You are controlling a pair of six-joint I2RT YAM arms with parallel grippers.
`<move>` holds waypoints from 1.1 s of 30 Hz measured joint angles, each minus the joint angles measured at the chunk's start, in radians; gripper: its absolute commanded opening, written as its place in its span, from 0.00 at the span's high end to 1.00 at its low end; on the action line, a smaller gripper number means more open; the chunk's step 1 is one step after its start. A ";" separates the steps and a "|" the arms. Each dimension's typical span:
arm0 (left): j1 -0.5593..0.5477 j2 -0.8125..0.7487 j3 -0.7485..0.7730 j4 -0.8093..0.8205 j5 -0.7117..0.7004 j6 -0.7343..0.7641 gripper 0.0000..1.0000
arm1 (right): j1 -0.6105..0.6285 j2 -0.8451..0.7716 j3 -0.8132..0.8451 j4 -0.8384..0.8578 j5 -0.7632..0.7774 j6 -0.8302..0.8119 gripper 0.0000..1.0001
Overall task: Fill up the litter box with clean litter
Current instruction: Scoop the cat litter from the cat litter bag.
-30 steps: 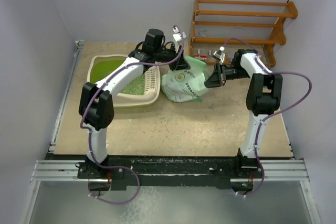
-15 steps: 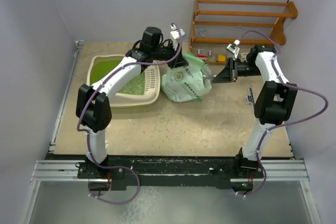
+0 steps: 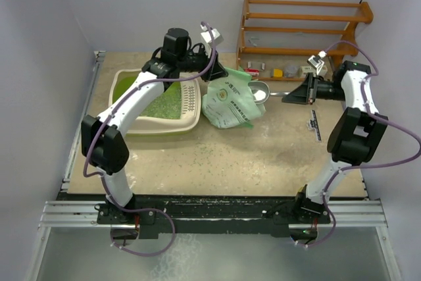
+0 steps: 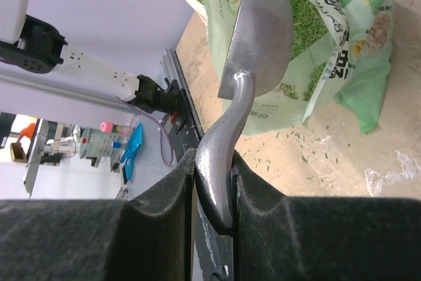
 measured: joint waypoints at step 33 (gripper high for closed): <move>0.003 -0.226 -0.134 0.052 -0.084 -0.004 0.51 | -0.163 -0.435 -0.333 0.235 0.016 0.331 1.00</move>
